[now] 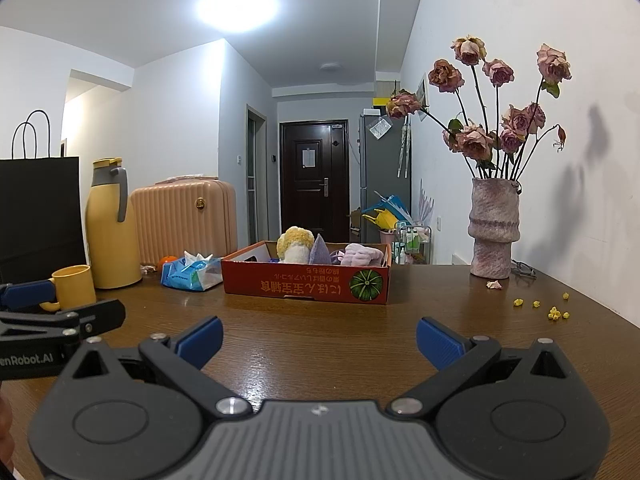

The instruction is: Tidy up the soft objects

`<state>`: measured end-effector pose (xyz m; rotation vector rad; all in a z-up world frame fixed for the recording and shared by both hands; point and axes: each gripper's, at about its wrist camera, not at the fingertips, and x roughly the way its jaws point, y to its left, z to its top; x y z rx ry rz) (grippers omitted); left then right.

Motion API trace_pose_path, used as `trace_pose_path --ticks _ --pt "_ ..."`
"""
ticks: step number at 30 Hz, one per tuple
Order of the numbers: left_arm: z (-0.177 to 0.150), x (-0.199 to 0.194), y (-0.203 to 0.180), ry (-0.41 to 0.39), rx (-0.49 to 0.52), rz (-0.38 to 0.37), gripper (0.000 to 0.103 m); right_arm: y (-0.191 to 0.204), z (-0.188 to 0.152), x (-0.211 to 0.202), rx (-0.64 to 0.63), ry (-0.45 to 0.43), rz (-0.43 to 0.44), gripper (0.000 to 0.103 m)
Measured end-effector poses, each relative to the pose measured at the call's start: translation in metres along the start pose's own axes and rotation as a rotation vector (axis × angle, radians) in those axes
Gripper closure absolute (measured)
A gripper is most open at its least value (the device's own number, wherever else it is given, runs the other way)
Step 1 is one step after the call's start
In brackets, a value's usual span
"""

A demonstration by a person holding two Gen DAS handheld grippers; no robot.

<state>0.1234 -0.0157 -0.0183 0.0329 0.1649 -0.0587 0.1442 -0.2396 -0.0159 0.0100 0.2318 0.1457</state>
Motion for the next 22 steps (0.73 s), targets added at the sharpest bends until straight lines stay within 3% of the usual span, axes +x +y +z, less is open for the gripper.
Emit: trace_pose_path --ticks 22 --pt "-0.0004 0.0001 -0.0019 -0.005 0.004 -0.014 0.0 0.0003 0.0008 0.0033 -0.004 0.01 -0.005 0.0"
